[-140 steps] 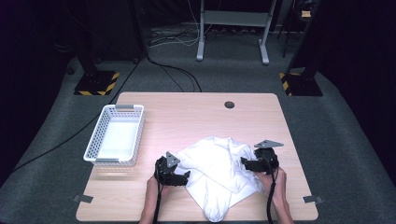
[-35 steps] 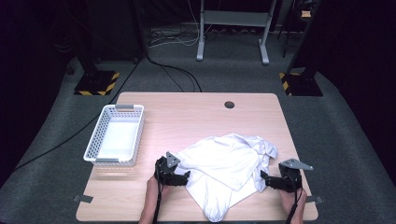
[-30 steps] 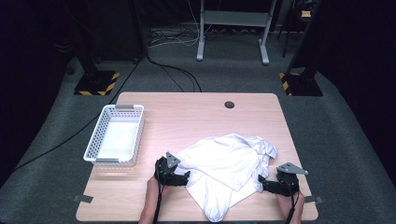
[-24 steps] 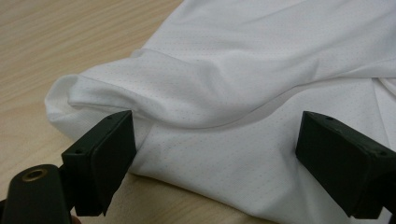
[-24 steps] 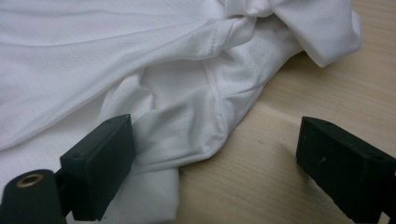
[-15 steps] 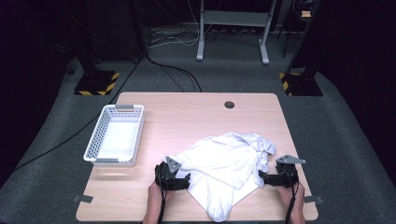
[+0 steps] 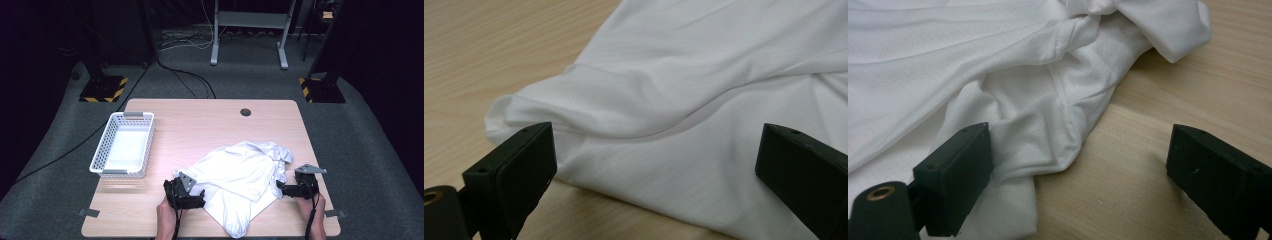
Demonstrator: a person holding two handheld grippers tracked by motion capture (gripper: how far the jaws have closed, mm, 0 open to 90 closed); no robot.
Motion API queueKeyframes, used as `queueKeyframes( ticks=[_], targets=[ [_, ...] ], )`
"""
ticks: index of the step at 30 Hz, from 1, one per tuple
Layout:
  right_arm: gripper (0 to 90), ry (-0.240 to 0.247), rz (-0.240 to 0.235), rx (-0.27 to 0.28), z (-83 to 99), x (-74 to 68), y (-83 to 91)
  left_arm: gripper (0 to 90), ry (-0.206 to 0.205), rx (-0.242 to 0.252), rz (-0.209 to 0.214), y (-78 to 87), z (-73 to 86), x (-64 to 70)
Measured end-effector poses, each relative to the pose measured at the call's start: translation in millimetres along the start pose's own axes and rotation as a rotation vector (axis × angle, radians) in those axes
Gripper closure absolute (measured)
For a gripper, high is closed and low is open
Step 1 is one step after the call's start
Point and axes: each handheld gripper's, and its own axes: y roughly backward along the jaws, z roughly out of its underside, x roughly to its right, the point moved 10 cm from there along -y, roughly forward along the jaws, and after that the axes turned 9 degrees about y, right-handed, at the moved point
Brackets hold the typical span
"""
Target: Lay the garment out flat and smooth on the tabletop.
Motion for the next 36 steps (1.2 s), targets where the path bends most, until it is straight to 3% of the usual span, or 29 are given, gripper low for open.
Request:
queueKeyframes(
  ticks=[4, 7, 9, 11, 13, 16, 19, 22, 24, 30, 36],
  targets=[
    [10.3, -0.003, 0.001, 0.001, 0.1, -0.2, 0.2, 7.2, -0.015, 0.009, 0.083, 7.3, -15.8, 17.2],
    [10.4, -0.005, 0.002, 0.002, 0.2, -0.2, 0.4, 13.1, -0.062, -0.015, 0.175, 5.1, -29.0, 40.3],
    [10.5, -0.005, 0.002, 0.002, 0.3, -0.2, 0.4, 16.5, -0.104, -0.034, 0.177, -2.4, -33.4, 50.8],
    [10.6, -0.005, 0.002, 0.003, 0.3, -0.1, 0.5, 24.5, -0.113, -0.072, 0.197, -12.6, -34.7, 59.1],
    [10.6, -0.005, 0.002, 0.003, 0.3, -0.1, 0.5, 35.2, -0.133, -0.104, 0.174, -21.4, -34.9, 62.3],
    [10.7, -0.005, 0.002, 0.004, 0.3, -0.1, 0.6, 45.6, -0.145, -0.139, 0.174, -30.0, -32.5, 65.9],
    [10.8, -0.006, 0.002, 0.004, 0.3, -0.1, 0.6, 60.3, -0.121, -0.151, 0.202, -32.2, -30.8, 66.0],
    [10.9, -0.006, 0.002, 0.005, 0.3, 0.0, 0.6, 79.5, -0.100, -0.127, 0.199, -31.4, -35.2, 61.6],
    [11.0, -0.008, 0.003, 0.006, 0.2, 0.4, 0.7, 87.2, -0.095, -0.106, 0.194, -29.9, -38.8, 57.4],
    [11.3, -0.015, 0.005, 0.007, 0.2, 1.1, 0.8, 89.1, -0.094, -0.092, 0.175, -27.2, -41.5, 44.0],
    [11.5, -0.017, 0.006, 0.008, 0.2, 1.4, 0.9, 89.2, -0.027, -0.037, 0.135, -7.7, -56.4, 11.2]
  ],
)
